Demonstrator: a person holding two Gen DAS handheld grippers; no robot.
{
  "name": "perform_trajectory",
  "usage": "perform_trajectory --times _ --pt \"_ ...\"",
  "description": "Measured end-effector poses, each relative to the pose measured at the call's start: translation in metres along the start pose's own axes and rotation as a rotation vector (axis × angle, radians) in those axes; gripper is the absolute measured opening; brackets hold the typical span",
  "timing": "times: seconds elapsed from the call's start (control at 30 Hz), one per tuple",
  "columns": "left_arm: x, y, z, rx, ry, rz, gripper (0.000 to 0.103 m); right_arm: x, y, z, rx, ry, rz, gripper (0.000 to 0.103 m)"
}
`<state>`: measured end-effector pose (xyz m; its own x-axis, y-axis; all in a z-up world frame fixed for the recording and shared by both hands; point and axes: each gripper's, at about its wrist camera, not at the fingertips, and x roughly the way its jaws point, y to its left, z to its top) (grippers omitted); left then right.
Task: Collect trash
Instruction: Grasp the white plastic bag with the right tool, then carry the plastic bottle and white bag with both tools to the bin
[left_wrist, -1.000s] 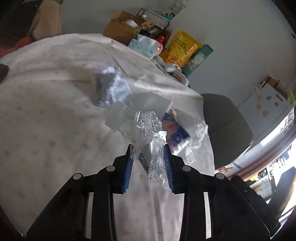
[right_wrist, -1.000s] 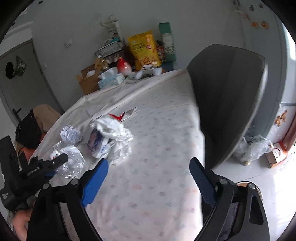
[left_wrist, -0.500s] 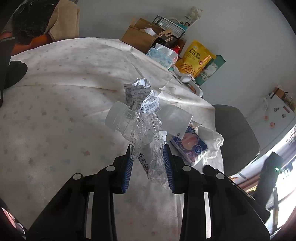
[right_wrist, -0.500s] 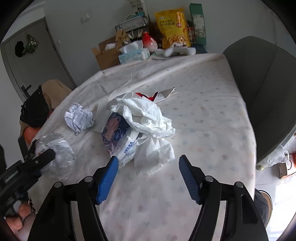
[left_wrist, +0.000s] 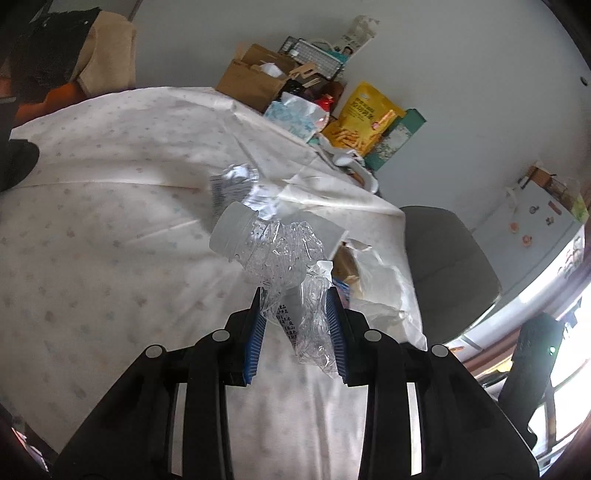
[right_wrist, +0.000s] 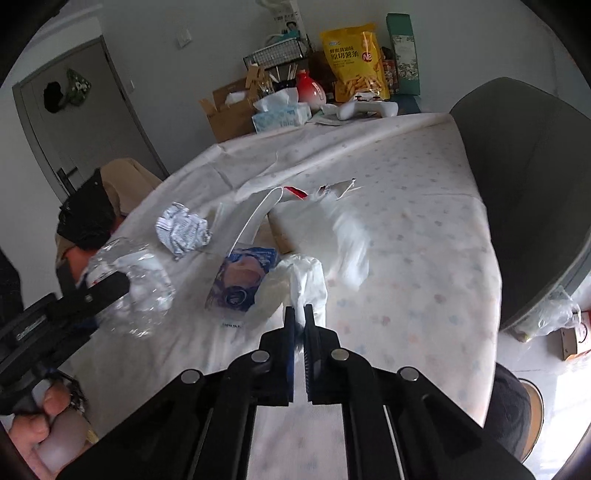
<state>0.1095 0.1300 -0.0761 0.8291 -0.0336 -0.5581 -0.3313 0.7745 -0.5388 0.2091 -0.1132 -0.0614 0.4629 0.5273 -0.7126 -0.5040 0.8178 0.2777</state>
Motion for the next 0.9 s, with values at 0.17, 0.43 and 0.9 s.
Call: perform_trajectory --times 0.17,0.43,0.9 --pt "-0.006 -0.016 -0.002 0.03 -0.013 -0.023 0.032 -0.027 -0.008 -0.008 0.026 -0.018 0.022 0.005" --pt "-0.003 -0.041 -0.011 0.072 0.002 -0.052 0.032 -0.056 -0.03 -0.021 0.074 -0.047 0.027 0.005" --pt "0.023 -0.093 -0.034 0.149 0.078 -0.122 0.032 -0.09 -0.083 -0.042 0.166 -0.071 -0.015 0.005"
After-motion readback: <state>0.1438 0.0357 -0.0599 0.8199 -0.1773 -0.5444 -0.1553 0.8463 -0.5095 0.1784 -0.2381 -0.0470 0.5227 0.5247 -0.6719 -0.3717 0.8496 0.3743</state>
